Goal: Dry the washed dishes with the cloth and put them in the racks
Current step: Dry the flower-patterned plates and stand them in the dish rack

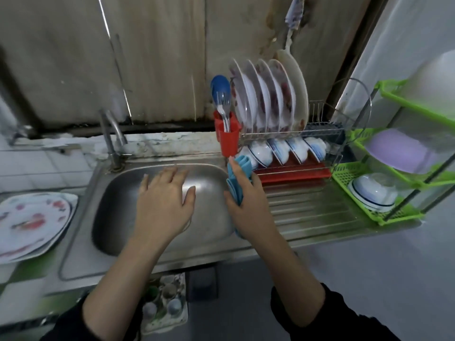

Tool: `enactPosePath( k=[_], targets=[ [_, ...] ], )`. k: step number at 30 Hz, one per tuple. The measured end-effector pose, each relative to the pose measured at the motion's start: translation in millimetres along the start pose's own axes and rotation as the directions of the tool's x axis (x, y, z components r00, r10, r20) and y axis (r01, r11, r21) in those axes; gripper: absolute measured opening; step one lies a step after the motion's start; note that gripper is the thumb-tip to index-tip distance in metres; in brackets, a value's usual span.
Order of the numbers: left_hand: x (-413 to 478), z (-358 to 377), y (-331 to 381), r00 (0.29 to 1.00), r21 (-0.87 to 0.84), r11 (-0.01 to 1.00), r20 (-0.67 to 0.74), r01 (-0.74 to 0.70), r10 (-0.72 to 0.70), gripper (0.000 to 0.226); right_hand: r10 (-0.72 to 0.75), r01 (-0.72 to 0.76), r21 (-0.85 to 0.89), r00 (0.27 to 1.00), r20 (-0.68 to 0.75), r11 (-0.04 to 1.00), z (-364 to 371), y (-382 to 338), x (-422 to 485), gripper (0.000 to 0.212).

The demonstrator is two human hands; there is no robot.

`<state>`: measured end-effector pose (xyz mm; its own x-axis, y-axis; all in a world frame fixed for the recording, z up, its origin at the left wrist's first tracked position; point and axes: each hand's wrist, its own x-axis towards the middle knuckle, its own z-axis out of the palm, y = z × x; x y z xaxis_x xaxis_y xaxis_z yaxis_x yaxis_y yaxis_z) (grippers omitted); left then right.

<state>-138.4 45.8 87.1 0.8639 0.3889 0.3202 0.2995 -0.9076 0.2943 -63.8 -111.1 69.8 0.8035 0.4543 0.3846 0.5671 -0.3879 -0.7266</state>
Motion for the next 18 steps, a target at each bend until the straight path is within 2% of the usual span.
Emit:
enactPosePath(
  k=[9, 18],
  targets=[
    [-29.9, -23.6, -134.1, 0.976, 0.009, 0.976, 0.026, 0.217, -0.218, 0.049, -0.033, 0.036, -0.007, 0.977, 0.21, 0.999, 132.8, -72.3, 5.0, 0.072],
    [-31.9, -42.7, -325.0, 0.925, 0.092, 0.93, 0.108, 0.356, -0.364, 0.046, -0.024, 0.05, -0.062, 0.935, 0.354, 0.997, 290.5, -155.4, 38.7, 0.068]
  ],
)
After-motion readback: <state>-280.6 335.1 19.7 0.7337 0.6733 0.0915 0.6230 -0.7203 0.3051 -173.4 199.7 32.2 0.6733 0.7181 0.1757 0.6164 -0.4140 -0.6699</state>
